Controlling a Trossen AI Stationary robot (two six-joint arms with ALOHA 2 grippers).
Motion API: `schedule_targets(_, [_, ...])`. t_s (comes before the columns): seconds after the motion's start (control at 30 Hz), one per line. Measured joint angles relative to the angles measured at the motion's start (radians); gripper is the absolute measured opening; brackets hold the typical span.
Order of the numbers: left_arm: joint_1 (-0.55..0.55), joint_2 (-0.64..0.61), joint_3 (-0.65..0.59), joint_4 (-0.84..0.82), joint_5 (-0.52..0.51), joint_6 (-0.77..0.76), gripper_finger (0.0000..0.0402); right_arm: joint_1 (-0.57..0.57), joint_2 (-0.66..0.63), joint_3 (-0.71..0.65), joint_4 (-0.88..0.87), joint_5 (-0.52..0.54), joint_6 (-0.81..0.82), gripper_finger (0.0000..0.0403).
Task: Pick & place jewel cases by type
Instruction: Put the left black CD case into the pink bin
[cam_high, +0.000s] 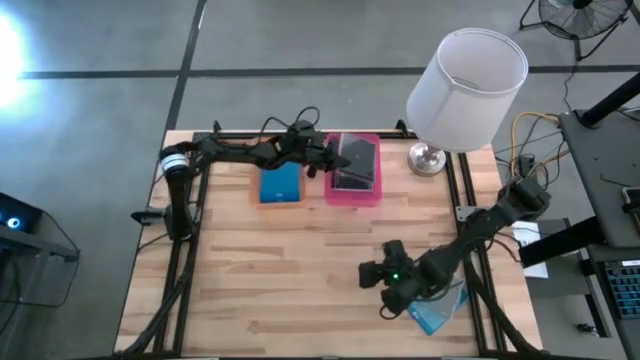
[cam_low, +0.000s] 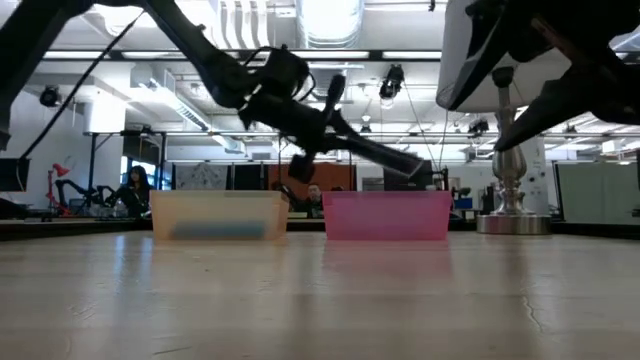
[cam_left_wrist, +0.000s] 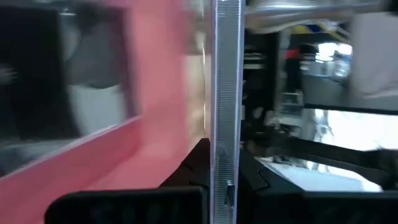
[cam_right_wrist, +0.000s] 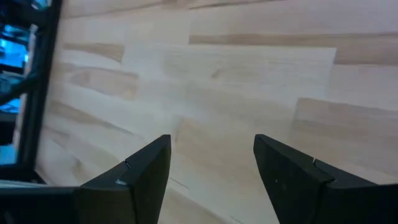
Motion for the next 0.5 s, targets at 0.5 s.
schedule_targets(0.5, [-0.013, 0.078, 0.148, -0.265, -0.057, 0.097, 0.0076, 0.002, -0.009, -0.013, -0.004, 0.020, 0.032, 0.0226])
